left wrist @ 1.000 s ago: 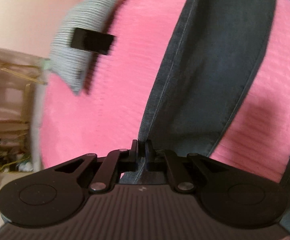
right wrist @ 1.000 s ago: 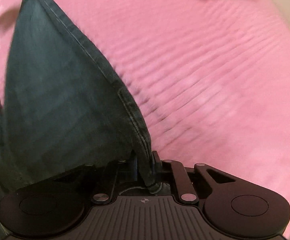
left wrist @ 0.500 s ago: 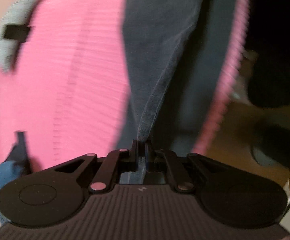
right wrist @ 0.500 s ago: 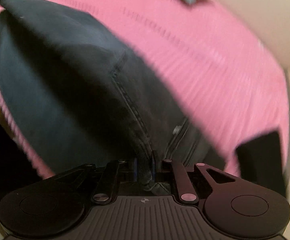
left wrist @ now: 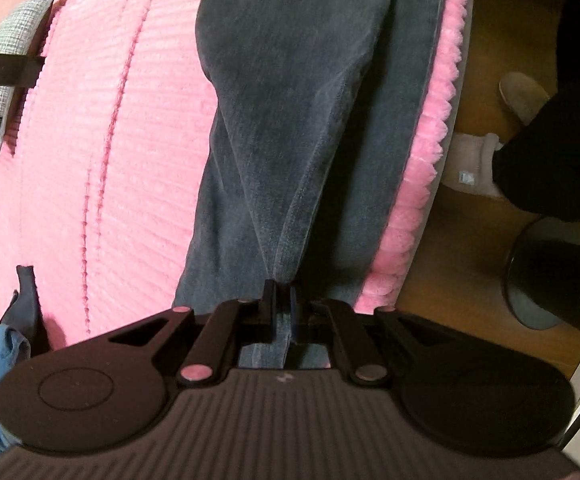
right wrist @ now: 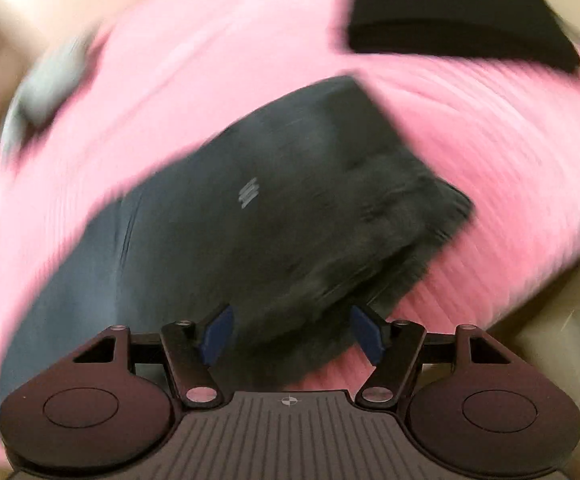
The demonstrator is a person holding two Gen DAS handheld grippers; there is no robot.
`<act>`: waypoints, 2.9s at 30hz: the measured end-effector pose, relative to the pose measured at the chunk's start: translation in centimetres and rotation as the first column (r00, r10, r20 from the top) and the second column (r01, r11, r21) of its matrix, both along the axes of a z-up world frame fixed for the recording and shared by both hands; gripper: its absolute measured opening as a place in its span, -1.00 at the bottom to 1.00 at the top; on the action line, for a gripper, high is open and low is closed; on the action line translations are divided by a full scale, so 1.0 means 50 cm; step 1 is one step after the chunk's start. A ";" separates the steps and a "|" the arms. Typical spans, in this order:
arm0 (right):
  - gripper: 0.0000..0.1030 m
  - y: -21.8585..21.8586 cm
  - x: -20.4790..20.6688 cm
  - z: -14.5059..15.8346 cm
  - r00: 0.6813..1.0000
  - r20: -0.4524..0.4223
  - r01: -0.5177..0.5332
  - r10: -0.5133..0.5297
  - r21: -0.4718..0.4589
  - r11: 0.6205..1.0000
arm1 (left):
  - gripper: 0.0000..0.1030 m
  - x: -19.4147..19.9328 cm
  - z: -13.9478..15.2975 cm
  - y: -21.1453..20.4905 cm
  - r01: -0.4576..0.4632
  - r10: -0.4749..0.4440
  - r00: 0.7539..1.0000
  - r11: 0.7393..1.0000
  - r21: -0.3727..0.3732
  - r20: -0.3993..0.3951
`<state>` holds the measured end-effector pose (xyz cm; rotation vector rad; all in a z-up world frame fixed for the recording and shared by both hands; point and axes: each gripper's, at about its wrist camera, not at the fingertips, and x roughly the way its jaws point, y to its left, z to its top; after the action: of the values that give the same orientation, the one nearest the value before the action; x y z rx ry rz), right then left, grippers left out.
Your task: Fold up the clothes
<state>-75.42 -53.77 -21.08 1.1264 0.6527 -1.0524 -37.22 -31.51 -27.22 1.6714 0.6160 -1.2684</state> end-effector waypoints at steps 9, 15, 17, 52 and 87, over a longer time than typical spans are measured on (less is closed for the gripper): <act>-0.70 -0.050 -0.114 0.001 0.959 0.230 0.173 -0.164 -0.021 0.985 | -0.92 -0.042 0.049 0.005 0.044 -0.036 0.983 0.998 -0.046 0.178; -0.69 -0.020 -0.136 -0.045 0.975 0.187 0.133 -0.121 -0.053 0.990 | -0.92 -0.057 0.004 0.039 0.097 -0.086 0.981 0.994 -0.057 0.173; -0.69 0.001 -0.132 -0.082 0.976 0.166 0.155 -0.141 -0.073 0.985 | -0.92 -0.065 -0.035 0.059 0.123 -0.110 0.979 0.990 -0.069 0.173; -0.85 0.386 0.382 -0.209 0.205 -0.918 -0.978 0.339 -0.180 0.105 | -0.91 -0.059 -0.105 0.246 0.258 -0.136 0.963 0.718 -0.647 0.233; 0.71 0.575 0.523 -0.121 0.460 -0.772 -0.887 0.438 -0.418 0.195 | -0.19 0.325 -0.038 0.256 -0.759 0.473 0.650 0.354 -0.547 -0.595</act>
<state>-49.29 -25.02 -27.11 -0.3831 0.8440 -0.6158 -20.95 -18.71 -29.14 0.3638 0.6896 -0.9828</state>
